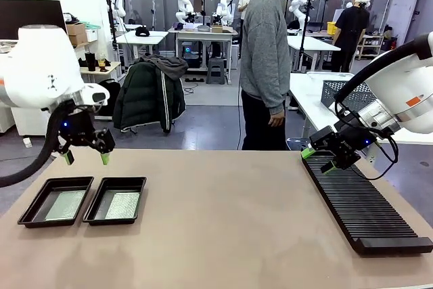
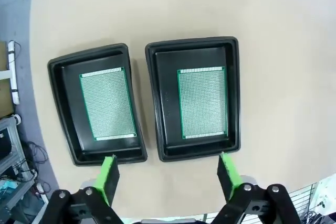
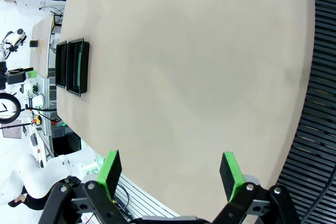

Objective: Inspect and transfer BCBs to ESD trays.
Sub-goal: Pick up the ESD tray and place it on the left side of the table.

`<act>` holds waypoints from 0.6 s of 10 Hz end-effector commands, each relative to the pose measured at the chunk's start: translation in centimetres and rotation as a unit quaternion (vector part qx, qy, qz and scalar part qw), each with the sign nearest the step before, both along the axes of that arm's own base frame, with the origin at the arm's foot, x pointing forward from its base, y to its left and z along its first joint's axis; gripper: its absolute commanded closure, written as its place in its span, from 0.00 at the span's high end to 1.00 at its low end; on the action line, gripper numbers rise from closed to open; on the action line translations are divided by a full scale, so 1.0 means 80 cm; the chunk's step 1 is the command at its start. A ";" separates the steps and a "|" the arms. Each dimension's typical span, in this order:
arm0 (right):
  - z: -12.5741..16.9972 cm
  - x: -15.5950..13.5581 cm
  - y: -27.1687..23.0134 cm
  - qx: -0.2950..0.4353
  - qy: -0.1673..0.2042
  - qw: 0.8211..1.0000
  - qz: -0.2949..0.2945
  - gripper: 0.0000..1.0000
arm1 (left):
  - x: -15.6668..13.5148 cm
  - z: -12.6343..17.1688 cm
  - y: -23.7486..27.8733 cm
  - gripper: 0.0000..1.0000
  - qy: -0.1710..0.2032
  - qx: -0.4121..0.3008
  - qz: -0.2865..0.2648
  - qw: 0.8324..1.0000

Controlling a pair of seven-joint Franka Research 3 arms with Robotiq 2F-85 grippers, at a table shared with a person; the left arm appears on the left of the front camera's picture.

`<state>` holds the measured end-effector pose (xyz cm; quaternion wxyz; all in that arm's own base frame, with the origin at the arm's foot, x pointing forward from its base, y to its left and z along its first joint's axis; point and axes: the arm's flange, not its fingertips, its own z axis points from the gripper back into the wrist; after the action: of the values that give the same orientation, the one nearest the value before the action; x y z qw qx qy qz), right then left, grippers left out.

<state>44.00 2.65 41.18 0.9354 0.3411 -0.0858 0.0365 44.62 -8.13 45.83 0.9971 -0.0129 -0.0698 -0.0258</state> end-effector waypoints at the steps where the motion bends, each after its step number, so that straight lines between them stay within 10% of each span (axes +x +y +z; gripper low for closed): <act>1: 0.002 -0.001 0.000 -0.002 0.002 1.000 0.000 1.00 | 0.001 0.023 -0.008 1.00 0.003 0.018 0.005 1.000; 6: 0.002 -0.001 0.000 -0.002 0.002 1.000 0.000 1.00 | 0.000 0.030 -0.009 1.00 -0.005 0.009 -0.003 1.000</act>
<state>44.00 2.65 41.18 0.9354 0.3411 -0.0858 0.0365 44.71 -9.06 48.91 0.9970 -0.0028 -0.0707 -0.0308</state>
